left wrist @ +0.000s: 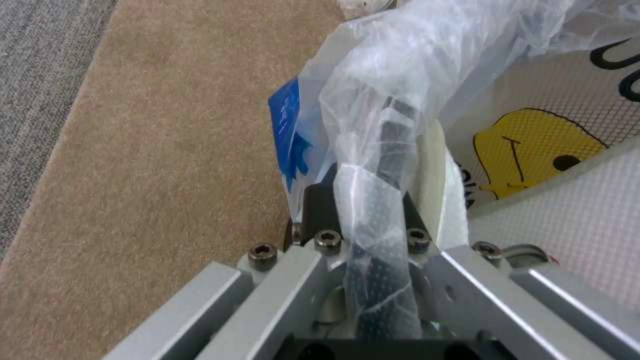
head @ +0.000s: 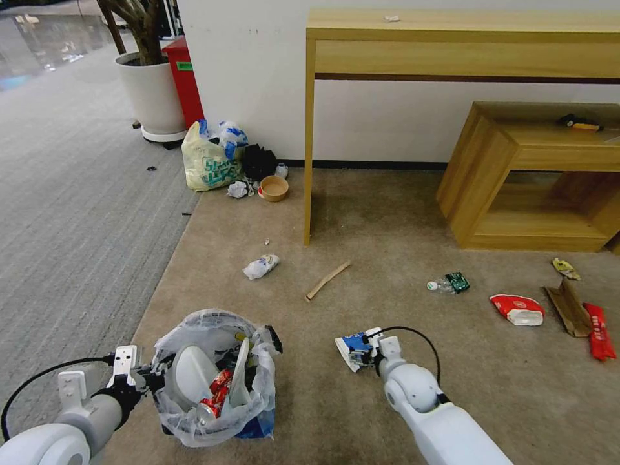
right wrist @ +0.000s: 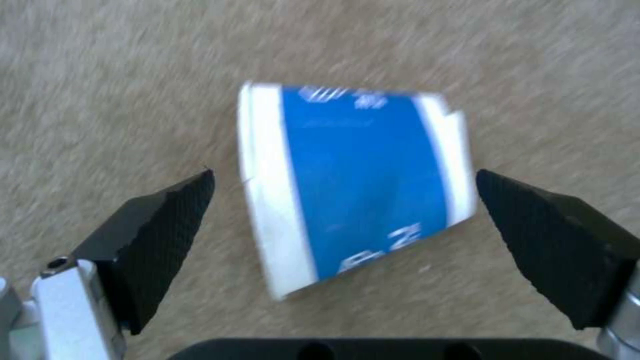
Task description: Pick up the trash bin and place the garbage on the floor into it.
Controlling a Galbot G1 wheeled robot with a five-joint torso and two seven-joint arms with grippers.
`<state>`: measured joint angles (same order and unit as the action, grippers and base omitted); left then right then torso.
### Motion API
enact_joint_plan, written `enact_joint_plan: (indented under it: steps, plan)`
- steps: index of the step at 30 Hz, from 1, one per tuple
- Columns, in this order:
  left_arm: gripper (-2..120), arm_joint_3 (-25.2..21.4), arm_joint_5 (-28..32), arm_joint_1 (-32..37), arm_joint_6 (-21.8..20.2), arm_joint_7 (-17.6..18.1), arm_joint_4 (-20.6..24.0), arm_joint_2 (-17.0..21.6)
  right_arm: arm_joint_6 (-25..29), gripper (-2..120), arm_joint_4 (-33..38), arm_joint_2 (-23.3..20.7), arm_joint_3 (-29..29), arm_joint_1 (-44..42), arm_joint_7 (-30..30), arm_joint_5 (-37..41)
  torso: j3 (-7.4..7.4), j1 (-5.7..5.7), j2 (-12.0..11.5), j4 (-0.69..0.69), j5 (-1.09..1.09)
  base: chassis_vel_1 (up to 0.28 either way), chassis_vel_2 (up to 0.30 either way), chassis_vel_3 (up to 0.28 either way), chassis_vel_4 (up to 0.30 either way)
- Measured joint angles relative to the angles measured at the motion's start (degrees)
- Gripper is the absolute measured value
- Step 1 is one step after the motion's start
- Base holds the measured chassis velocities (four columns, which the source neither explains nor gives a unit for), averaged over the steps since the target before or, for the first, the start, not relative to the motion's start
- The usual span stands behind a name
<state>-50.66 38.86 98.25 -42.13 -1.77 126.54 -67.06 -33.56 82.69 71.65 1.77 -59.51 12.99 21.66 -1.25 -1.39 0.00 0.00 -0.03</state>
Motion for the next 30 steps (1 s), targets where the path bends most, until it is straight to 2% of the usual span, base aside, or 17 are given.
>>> enact_joint_plan:
  steps: [9,30]
  plan:
    - [0,0.08,-0.13,0.06,0.00,0.05,0.06,-0.19,-3.68,100,-2.96,1.72,-3.55,2.39,5.27,0.48,0.00,0.00,0.00,0.00,0.00,0.000,0.000,0.000,0.000]
    - [0,0.13,-0.16,0.07,0.00,0.06,0.26,-0.10,-2.08,99,-7.91,3.29,-4.25,5.03,5.46,-3.12,0.00,0.00,0.00,0.00,0.01,0.000,0.000,0.000,0.000]
